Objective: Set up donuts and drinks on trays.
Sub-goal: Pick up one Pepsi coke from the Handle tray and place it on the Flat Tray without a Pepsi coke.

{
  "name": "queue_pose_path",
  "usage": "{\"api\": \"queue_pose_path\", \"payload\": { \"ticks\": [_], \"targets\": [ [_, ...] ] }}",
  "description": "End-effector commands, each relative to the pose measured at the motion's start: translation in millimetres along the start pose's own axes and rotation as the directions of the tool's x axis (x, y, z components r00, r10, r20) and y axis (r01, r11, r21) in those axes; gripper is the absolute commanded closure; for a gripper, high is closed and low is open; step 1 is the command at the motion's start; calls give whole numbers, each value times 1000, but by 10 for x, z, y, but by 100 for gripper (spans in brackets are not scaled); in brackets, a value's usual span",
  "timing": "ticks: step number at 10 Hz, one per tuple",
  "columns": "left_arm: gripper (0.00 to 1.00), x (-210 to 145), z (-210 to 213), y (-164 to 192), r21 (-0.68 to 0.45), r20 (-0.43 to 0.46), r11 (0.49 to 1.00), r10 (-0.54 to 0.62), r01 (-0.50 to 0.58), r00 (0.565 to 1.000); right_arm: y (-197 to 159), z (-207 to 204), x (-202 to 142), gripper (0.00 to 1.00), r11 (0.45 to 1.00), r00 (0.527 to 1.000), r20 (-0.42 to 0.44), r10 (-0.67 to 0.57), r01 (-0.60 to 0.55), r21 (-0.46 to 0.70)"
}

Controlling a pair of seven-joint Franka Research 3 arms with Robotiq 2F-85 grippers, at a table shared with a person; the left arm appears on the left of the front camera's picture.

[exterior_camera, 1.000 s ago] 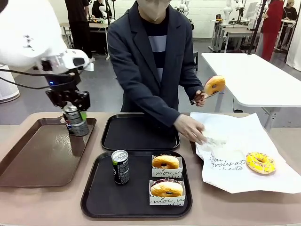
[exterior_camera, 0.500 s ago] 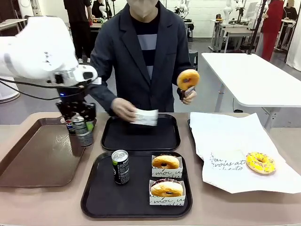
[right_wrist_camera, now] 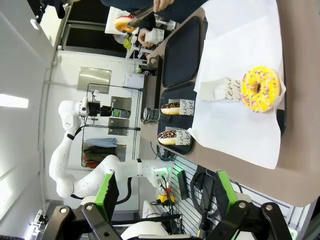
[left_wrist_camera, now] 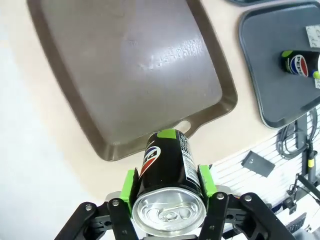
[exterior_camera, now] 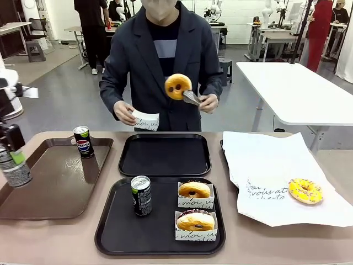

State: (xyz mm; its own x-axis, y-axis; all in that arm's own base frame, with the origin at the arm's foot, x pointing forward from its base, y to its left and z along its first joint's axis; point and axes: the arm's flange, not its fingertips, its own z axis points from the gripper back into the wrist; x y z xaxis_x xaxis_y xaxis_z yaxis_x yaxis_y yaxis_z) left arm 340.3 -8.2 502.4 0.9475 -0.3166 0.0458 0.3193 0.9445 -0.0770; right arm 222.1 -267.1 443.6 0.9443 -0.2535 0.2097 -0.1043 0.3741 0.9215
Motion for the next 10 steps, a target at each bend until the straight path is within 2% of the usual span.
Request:
{"api": "queue_pose_path", "payload": {
  "ticks": [1, 8, 10],
  "targets": [
    [41, 84, -44, -146, 11, -18, 999, -33, 33, 999, -3, 11, 23, 0, 1000, 1000, 13, 20, -21, 22],
    [41, 71, -74, -150, 10, -25, 999, -38, 38, 999, -3, 11, 23, 0, 1000, 1000, 13, 20, -21, 22],
    [41, 395, -137, -420, -10, -16, 996, -91, 91, 996, -3, 11, 23, 0, 1000, 1000, 13, 20, -21, 22]
  ]
}}
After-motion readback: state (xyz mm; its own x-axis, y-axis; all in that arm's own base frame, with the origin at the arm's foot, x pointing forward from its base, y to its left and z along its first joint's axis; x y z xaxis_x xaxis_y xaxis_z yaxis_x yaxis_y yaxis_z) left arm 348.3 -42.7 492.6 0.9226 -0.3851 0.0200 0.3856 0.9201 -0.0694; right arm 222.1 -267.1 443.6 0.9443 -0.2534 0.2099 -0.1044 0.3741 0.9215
